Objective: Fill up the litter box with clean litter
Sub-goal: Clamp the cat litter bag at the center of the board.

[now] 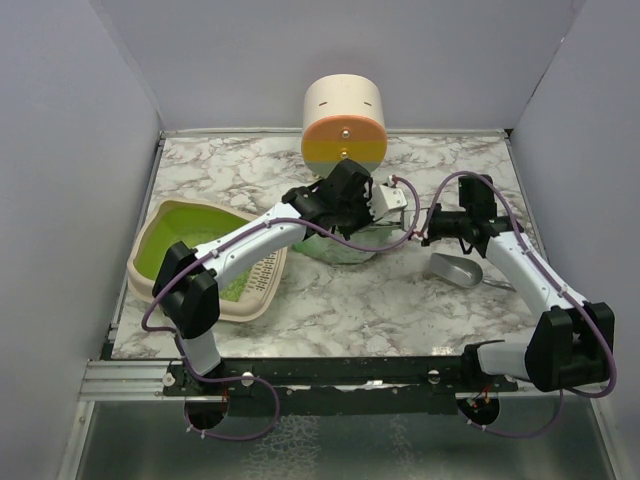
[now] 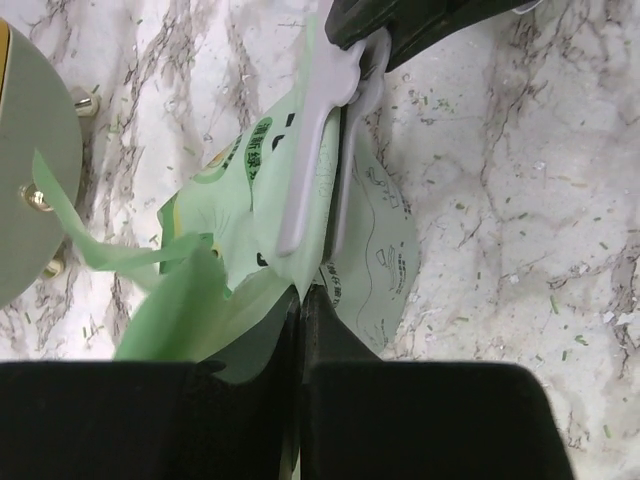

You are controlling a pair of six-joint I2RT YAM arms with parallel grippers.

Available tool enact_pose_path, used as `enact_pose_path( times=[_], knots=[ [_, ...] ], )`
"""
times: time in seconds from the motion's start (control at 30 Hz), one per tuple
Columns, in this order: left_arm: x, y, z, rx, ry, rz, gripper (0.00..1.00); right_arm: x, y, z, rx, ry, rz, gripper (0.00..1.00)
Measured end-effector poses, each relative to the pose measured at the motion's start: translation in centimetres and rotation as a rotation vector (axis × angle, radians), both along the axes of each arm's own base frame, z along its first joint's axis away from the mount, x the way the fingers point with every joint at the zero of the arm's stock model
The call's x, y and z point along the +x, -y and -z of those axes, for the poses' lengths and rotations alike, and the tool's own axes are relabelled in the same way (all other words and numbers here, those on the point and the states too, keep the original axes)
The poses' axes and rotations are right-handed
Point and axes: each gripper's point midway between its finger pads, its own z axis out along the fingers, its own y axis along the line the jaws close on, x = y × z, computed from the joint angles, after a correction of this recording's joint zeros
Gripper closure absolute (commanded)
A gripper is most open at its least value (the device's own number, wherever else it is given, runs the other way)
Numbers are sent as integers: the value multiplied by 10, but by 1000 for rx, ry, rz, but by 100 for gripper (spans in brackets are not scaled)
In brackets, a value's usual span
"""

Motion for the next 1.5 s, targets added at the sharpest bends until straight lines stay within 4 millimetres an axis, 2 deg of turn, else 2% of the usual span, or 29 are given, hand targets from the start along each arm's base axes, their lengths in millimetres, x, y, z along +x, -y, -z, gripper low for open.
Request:
enact_pose_path(
  times=[0.13,0.3,0.57,0.93,1.5],
  knots=[
    [-4,6,-4,-29,-12,18,100,0,3,11,-25,-24,10,99],
    [-8,7,-8,-44,-16,29,100,-2,4,12,-28,-34,12,99],
    [-12,6,-9,-55,-23,28,100,-6,1,9,-13,-64,-1,99],
    [-16,5,-10,-68,-23,35,100,-15,-10,-7,56,-117,-54,99],
    [-17,5,-10,-68,-24,36,100,-15,-14,-3,90,-169,-54,99]
  ],
)
